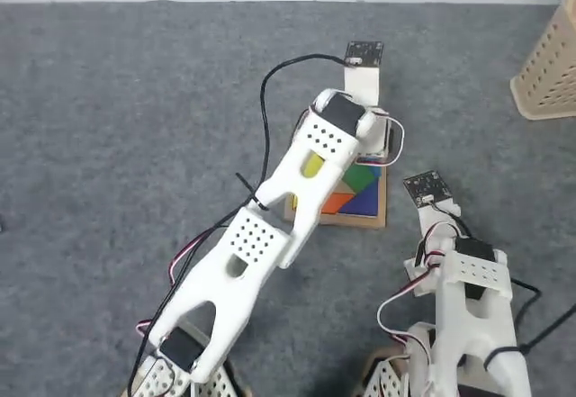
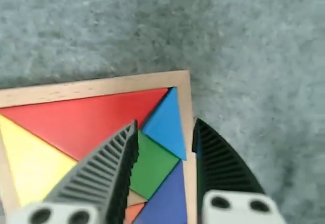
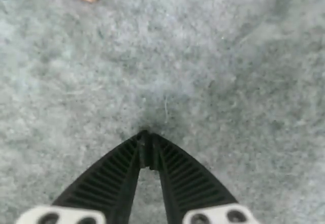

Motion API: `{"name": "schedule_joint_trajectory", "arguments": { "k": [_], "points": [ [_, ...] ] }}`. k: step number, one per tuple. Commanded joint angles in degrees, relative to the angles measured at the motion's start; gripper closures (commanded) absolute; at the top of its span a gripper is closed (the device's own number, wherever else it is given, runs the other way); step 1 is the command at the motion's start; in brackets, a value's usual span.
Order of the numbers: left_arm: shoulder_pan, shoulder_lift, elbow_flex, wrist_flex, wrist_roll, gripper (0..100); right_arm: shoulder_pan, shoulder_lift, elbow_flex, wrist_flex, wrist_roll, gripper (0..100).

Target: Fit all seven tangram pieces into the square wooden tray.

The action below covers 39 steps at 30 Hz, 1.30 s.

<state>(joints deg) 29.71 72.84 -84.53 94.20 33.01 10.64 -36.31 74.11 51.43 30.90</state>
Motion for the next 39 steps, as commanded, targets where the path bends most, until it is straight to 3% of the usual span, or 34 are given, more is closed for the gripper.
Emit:
{"name": "schedule_joint_trajectory", "arguments": {
  "k": [1,20,26,30,34,39],
  "points": [
    [-0.62,-1.23,-0.66,-0.88,-1.67,83,0.48,-1.1,0.18,-1.01,0.7,99.1],
    [-1.14,-1.85,6.2,-5.8,-5.1,83,0.48,-1.1,0.18,-1.01,0.7,99.1],
    [-1.41,-5.36,-8.4,4.66,-7.12,83,0.48,-1.1,0.18,-1.01,0.7,99.1],
    [-4.84,-12.4,-10.15,6.51,-13.01,83,0.66,-1.1,0.18,-1.01,0.7,99.1],
    [-10.55,-22.59,-6.37,6.68,-13.54,83,0.75,-1.1,0.26,-1.01,0.7,99.1],
    [-15.65,-40.26,7.34,6.68,-18.81,83,0.75,-1.1,0.26,-1.01,0.7,99.1]
  ]
}}
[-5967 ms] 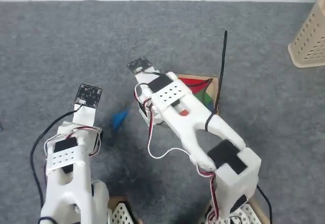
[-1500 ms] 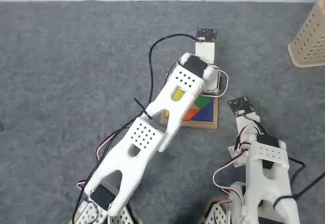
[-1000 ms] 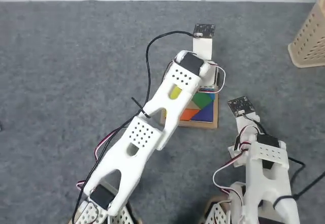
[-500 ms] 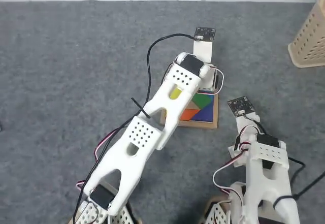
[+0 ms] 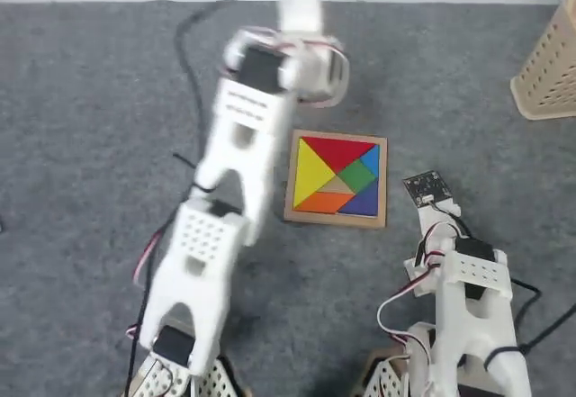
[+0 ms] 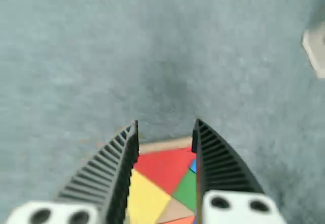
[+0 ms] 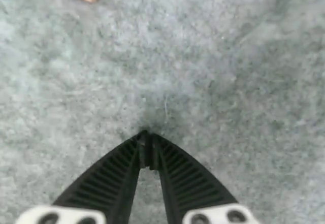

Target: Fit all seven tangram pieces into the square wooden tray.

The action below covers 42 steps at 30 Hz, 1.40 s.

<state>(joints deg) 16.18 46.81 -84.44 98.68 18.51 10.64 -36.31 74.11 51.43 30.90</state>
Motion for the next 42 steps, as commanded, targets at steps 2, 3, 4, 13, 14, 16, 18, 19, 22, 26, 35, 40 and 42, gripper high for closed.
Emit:
{"name": "schedule_joint_trajectory", "arguments": {
  "k": [2,3,4,13,14,16,18,19,22,26,35,40,42],
  "points": [
    [-3.52,-23.21,16.4,2.11,-6.51,83,0.75,-1.1,0.26,-1.01,0.7,99.1],
    [-4.04,-27.87,21.23,2.11,-6.95,83,0.75,-1.1,0.26,-1.01,0.7,99.1],
    [-4.66,-32.53,26.07,2.02,-7.12,83,0.66,-1.1,0.26,-1.01,0.7,99.1],
    [-10.46,-66.73,63.16,0.35,-12.4,83,0.75,-1.1,0.35,-0.84,0.7,99.1],
    [-11.43,-69.63,66.86,0.0,-12.75,83,0.75,-1.1,0.35,-0.84,0.7,99.1],
    [-13.71,-75.34,74.24,-1.05,-12.75,83,0.75,-1.19,0.35,-0.75,0.7,99.1],
    [-16.26,-81.05,81.71,-2.9,-12.75,83,0.75,-1.19,0.35,-0.57,0.7,99.1],
    [-17.41,-84.04,85.14,-3.78,-12.75,83,0.84,-1.19,0.26,-0.57,0.7,99.1],
    [-20.66,-93.54,95.87,-6.24,-13.98,83,0.84,-1.19,0.26,-0.4,0.7,99.1],
    [-24.44,-108.04,110.64,-10.55,-18.64,83,0.75,-1.27,-0.35,1.89,0.7,99.1],
    [-32.53,-141.45,139.91,-21.98,-25.14,83,0.84,-20.62,-2.37,15.6,0.7,99.1],
    [-34.81,-147.6,144.13,-21.8,-25.93,83,0.84,-40.75,3.34,19.12,0.79,99.1],
    [-34.9,-147.25,144.22,-21.1,-25.85,83,0.84,-48.4,6.51,19.3,0.79,99.1]
  ]
}}
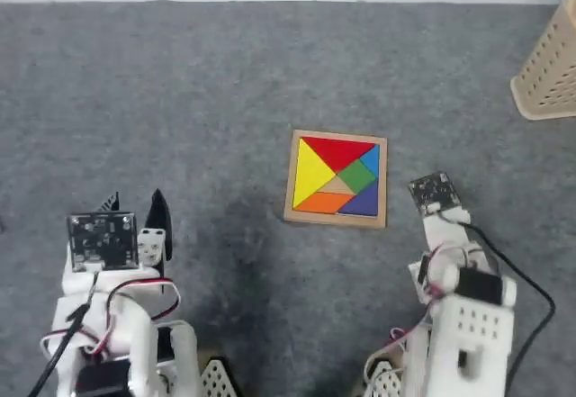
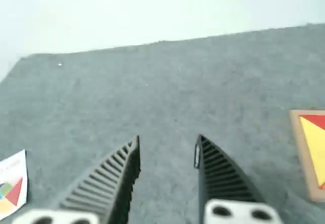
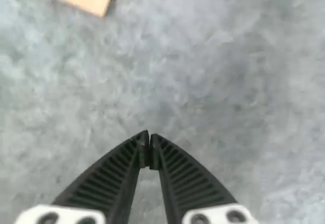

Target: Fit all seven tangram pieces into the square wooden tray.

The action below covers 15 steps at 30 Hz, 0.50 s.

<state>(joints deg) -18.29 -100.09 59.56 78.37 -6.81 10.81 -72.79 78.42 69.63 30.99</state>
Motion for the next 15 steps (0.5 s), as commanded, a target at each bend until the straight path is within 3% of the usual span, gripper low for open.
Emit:
{"name": "schedule_joint_trajectory", "arguments": {
  "k": [1,6,15],
  "points": [
    [-0.26,-0.09,0.31,-0.53,-0.44,83,0.75,-15.78,3.69,1.71,0.7,99.1],
    [-0.18,0.18,1.89,-0.62,-0.44,83,0.75,-31.87,8.53,6.02,0.7,99.1],
    [-0.44,0.09,10.51,-4.84,-0.53,83,0.22,-28.88,14.15,4.88,0.97,98.9]
  ]
}}
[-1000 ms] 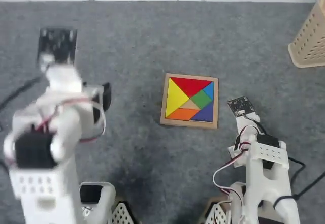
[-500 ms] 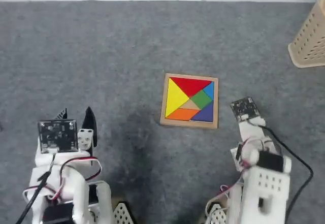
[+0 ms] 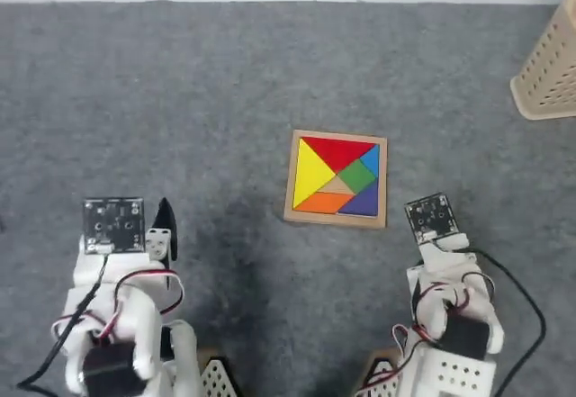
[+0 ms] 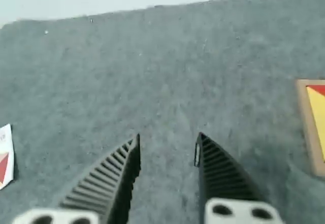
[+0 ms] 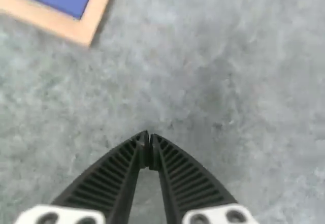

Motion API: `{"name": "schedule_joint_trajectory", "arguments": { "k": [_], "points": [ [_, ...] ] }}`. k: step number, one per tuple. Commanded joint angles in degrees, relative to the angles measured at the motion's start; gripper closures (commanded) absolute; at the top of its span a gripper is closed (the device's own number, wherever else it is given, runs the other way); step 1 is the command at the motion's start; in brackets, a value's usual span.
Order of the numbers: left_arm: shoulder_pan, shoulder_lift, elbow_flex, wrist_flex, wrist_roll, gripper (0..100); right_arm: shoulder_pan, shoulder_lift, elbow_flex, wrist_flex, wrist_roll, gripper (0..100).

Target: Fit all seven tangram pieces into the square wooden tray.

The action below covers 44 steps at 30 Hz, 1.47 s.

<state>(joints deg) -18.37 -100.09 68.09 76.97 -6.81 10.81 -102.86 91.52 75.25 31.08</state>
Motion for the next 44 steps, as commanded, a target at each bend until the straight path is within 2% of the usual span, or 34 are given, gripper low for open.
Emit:
{"name": "schedule_joint_trajectory", "arguments": {
  "k": [1,12,22,44],
  "points": [
    [-0.35,0.09,3.74,-4.66,-0.44,83,0.4,1.19,2.55,-1.63,0.88,98.9],
    [-0.26,0.53,29.05,-25.05,-0.26,83,0.66,1.36,5.01,-3.47,0.97,99.1],
    [-0.09,0.26,28.7,-17.58,-0.53,83,0.48,1.36,5.1,-3.47,0.88,99.1],
    [-0.26,0.44,28.7,-17.23,-0.53,83,0.4,1.36,5.1,-3.47,0.88,99.1]
  ]
}}
